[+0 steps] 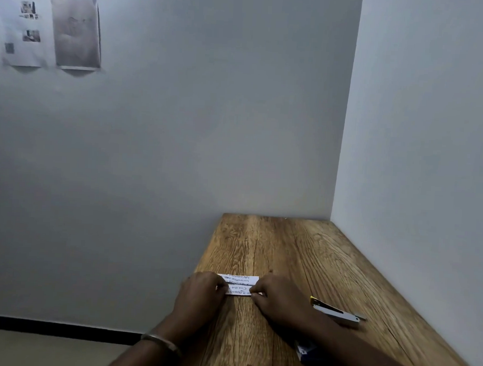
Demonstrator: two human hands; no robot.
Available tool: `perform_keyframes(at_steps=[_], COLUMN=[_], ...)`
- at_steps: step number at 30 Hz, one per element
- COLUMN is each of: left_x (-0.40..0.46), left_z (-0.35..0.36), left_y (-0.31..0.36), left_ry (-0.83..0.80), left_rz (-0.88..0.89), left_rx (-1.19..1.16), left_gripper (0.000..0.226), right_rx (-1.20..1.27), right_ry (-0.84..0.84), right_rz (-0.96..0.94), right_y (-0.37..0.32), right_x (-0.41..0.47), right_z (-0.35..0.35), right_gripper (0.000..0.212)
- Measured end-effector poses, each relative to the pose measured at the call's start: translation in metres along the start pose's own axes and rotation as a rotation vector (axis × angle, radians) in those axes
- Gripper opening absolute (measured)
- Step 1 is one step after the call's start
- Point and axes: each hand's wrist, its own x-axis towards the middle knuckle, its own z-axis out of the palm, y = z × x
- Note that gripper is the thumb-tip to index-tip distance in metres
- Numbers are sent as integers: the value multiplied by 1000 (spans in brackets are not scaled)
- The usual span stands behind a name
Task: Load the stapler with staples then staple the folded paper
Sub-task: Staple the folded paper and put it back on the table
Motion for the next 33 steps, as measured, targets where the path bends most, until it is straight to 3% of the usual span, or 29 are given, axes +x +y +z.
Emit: perform_keyframes(at_steps=[5,12,19,33], left_x=[16,52,103,198], left_z=[5,20,46,92], left_y=[1,0,-14,-43], left_ry=[-182,-329,-365,-375], left_rz=[42,30,4,-116], left_rx=[180,156,134,88], left_gripper=[34,44,46,52], right_rx=[-83,-154,-197,-171], right_ry=[-75,-260,-435,-450], right_rz=[-22,13,107,161], right_y=[12,27,44,90], right_x=[14,48,94,186], right_z=[6,12,25,61], right_gripper=[30,45,66,77])
